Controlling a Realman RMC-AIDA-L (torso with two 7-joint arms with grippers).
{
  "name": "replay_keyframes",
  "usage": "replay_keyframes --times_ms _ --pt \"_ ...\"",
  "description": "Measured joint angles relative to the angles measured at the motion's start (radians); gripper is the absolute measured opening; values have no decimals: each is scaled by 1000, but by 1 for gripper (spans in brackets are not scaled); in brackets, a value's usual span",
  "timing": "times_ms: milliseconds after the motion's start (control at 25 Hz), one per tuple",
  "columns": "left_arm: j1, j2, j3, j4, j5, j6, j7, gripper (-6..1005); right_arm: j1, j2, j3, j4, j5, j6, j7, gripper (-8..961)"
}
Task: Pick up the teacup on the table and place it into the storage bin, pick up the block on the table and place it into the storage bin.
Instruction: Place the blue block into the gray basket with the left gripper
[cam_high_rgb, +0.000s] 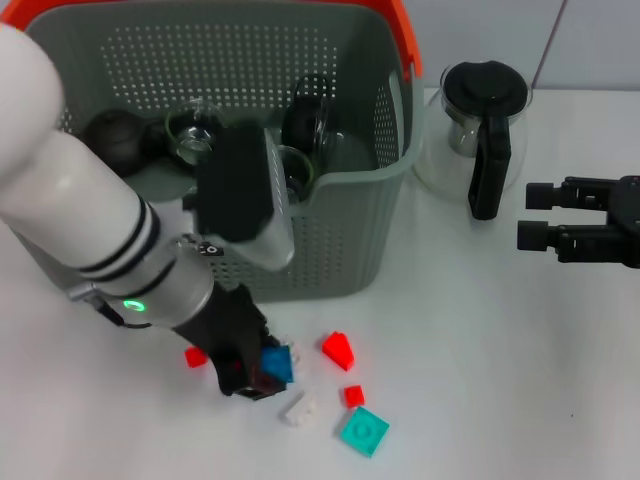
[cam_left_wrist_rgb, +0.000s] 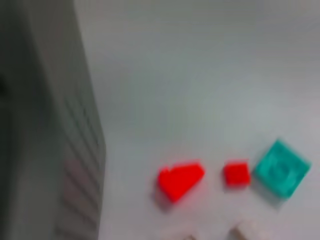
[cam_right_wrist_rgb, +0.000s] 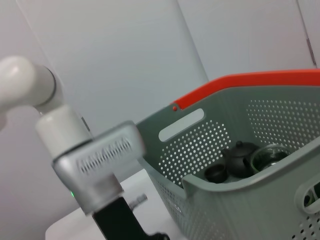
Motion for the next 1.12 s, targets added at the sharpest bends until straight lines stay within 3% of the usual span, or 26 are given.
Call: replay_keyframes --times_ms 160,200,400,480,680,960,1120 --pt "9 3 -97 86 -83 106 6 400 2 -1 0 0 0 0 0 821" --pt "10 4 -179 126 -131 178 11 400 3 -2 0 0 1 0 0 821" --pt "2 7 -403 167 -264 317 43 400 5 -3 0 0 4 -1 0 821" --pt "-11 14 -511 164 -331 376 60 400 7 -4 0 0 4 -1 0 821" --pt "-42 46 -677 126 -470 429 66 400 11 -5 0 -2 6 -1 0 822" --pt "-67 58 -743 111 -537 299 11 401 13 -5 3 -6 6 -6 -1 821" --pt "-126 84 -727 80 -468 177 -46 401 14 -5 3 -9 7 -11 0 821"
